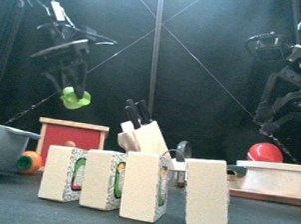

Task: Place starfruit on drawer

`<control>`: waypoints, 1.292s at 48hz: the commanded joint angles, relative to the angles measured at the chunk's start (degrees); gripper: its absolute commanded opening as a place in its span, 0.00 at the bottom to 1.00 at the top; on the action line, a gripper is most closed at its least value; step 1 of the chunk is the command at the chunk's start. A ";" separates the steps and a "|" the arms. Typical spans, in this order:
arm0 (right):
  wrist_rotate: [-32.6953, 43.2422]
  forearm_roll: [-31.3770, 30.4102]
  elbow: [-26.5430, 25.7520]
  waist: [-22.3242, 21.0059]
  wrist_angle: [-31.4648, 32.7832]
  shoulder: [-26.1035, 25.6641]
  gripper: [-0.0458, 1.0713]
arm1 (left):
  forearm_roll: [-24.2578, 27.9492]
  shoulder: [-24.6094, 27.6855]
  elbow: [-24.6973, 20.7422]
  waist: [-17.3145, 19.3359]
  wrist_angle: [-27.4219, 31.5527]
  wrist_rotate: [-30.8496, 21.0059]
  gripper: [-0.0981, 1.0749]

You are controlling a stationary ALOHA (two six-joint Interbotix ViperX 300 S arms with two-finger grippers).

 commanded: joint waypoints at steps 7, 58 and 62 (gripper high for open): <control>-0.09 0.00 -0.35 0.00 0.00 -0.70 0.92 | 0.09 -0.35 1.58 11.25 -15.12 -0.26 0.72; -0.09 0.00 -0.18 0.00 -0.09 -0.70 0.92 | -9.67 2.72 4.83 18.19 -28.48 0.18 0.88; -0.09 0.00 -0.18 0.09 0.00 -0.70 0.92 | -9.67 2.37 4.92 18.19 -28.48 0.18 0.92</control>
